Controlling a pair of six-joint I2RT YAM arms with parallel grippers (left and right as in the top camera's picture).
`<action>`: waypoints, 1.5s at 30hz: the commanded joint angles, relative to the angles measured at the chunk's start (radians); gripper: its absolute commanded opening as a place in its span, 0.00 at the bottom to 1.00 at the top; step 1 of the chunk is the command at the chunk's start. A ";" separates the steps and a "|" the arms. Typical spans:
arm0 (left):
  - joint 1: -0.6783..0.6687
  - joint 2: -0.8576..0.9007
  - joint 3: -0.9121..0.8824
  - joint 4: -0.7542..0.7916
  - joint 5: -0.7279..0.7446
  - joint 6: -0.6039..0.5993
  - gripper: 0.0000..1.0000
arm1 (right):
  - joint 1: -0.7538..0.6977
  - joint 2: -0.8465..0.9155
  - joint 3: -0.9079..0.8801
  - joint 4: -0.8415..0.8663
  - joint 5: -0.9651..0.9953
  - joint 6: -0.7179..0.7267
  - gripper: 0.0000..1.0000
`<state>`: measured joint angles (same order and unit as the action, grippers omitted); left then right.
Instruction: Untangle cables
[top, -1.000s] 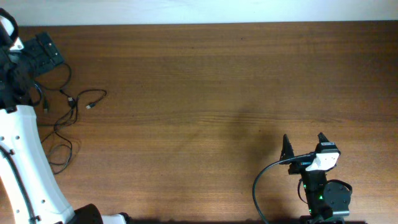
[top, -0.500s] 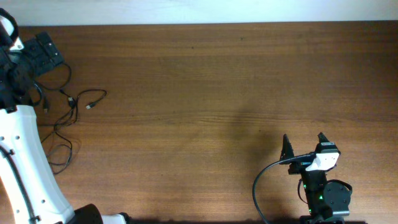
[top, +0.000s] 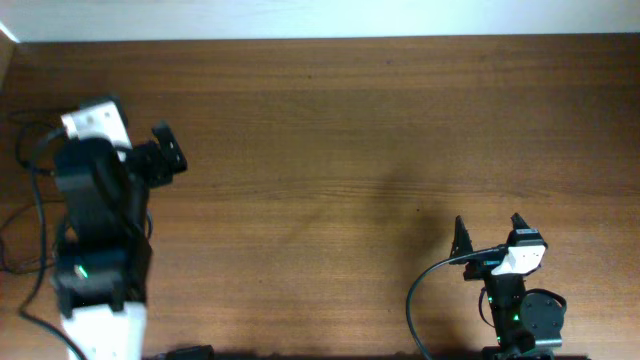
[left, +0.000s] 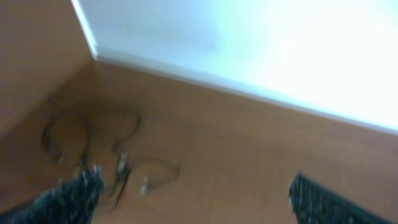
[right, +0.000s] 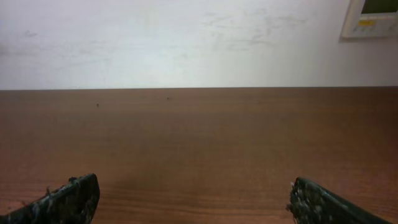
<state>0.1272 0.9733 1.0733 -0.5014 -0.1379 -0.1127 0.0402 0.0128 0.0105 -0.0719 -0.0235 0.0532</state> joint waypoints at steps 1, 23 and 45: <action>-0.008 -0.233 -0.282 0.126 0.068 0.009 0.99 | 0.005 -0.010 -0.005 -0.006 -0.005 0.006 0.99; -0.072 -0.969 -1.065 0.563 0.053 0.287 0.99 | 0.005 -0.010 -0.005 -0.006 -0.005 0.006 0.99; -0.072 -0.967 -1.064 0.421 0.087 0.287 0.99 | 0.005 -0.010 -0.005 -0.007 -0.005 0.006 0.99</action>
<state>0.0582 0.0113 0.0128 -0.0761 -0.0624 0.1616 0.0402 0.0120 0.0105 -0.0727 -0.0235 0.0528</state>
